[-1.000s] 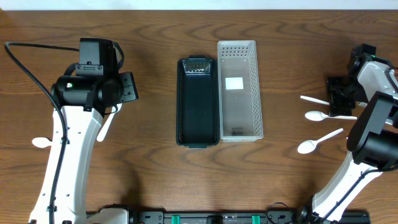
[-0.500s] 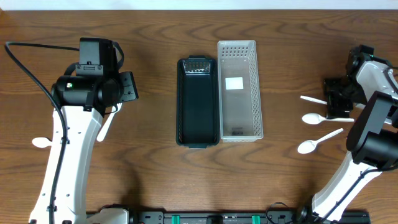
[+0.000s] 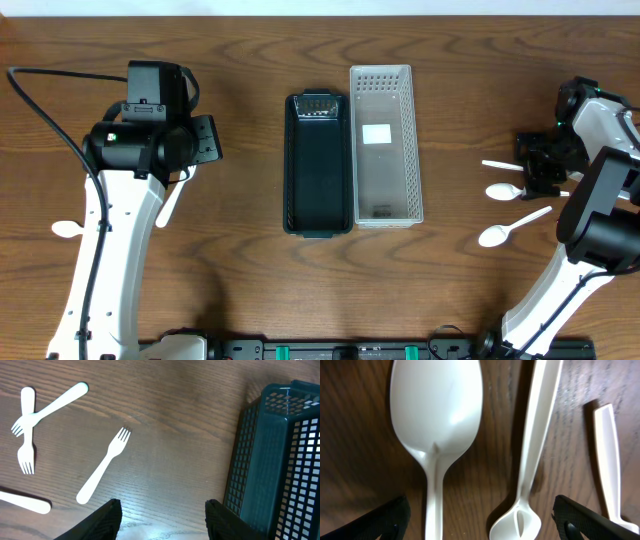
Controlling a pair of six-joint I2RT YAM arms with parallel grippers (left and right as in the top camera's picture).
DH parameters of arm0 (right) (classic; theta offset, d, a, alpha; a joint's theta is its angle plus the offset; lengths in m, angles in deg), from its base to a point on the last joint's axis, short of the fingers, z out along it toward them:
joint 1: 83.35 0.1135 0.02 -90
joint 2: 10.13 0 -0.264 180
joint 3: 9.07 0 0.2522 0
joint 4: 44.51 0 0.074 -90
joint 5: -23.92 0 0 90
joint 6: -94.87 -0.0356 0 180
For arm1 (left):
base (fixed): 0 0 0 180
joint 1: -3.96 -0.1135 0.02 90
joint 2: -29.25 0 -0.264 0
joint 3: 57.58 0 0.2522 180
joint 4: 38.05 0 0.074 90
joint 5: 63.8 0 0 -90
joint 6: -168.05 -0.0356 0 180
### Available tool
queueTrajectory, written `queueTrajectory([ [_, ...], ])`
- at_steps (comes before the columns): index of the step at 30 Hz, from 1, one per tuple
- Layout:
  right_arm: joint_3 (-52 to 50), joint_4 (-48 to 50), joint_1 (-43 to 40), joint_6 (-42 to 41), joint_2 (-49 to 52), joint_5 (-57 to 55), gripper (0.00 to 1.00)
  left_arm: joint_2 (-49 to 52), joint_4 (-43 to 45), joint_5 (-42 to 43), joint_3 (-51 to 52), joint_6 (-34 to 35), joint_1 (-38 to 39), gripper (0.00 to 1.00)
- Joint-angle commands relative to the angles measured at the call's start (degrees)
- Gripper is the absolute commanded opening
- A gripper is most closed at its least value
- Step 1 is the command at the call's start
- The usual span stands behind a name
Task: Pack container
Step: 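Lower the right gripper and grasp a white spoon by its handle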
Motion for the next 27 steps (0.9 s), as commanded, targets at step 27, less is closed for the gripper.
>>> queueTrajectory([
  [27,3.3,2.2,0.7,3.3,-1.8,5.1,0.92,1.6,0.3,-0.5,-0.4,-0.1,-0.2,0.57],
])
